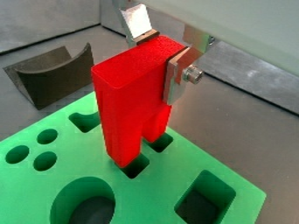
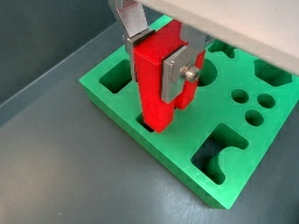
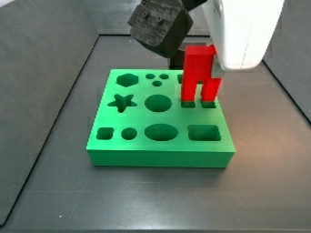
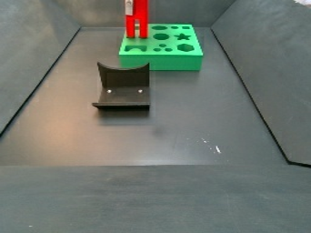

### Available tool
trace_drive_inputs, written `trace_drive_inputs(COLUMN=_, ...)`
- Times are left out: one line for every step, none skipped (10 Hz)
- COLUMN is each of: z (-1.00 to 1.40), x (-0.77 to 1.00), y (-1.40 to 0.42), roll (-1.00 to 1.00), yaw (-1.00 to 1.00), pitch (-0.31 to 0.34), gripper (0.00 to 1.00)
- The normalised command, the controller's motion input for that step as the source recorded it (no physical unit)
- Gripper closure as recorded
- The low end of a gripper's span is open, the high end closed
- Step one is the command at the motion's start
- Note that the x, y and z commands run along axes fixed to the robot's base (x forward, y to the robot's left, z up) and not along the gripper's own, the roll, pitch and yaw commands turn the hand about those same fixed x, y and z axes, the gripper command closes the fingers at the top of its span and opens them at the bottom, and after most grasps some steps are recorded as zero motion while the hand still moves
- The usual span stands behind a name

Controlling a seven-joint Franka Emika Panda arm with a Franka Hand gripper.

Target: Insert the double-square object.

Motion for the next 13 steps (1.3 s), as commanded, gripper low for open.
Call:
trace_drive_inputs(z=-0.20, x=0.03, y=0.00, roll=-0.22, yaw=0.00, pitch=0.000, gripper=1.00)
trace_drive_inputs(z=-0.13, x=0.12, y=-0.10, roll=-0.18, yaw=0.00, pitch=0.006, gripper=1.00)
trace_drive_inputs(z=-0.19, x=0.21, y=-0.16, roll=-0.11, yaw=0.00, pitch=0.001, gripper=1.00)
trace_drive_inputs(z=-0.18, x=0.16, y=-0.10, roll=-0.14, yaw=0.00, pitch=0.000, gripper=1.00)
trace_drive_inputs(z=-0.17, x=0.00, y=-0.01, roll=-0.24, yaw=0.14, pitch=-0.001, gripper=1.00)
trace_drive_inputs(z=-0.31, x=-0.01, y=0.02, roll=-0.20, yaw=0.09, pitch=0.000, gripper=1.00)
trace_drive_inputs(z=-0.27, x=-0.12, y=0.15, roll=-0.10, yaw=0.11, pitch=0.000, gripper=1.00)
trace_drive_inputs(z=-0.26, x=-0.06, y=0.17, roll=-0.13, yaw=0.09, pitch=0.000, gripper=1.00)
trace_drive_inputs(z=-0.20, x=0.00, y=0.29, roll=-0.18, yaw=-0.02, pitch=0.000, gripper=1.00)
trace_drive_inputs(z=-0.10, x=0.00, y=0.30, roll=-0.16, yaw=-0.07, pitch=0.000, gripper=1.00)
trace_drive_inputs(z=-0.07, x=0.00, y=0.26, roll=-0.12, yaw=-0.03, pitch=0.000, gripper=1.00)
trace_drive_inputs(z=-0.14, x=0.00, y=0.21, roll=-0.11, yaw=-0.01, pitch=-0.004, gripper=1.00)
trace_drive_inputs(z=-0.21, x=-0.01, y=0.21, roll=-0.15, yaw=-0.02, pitch=-0.036, gripper=1.00)
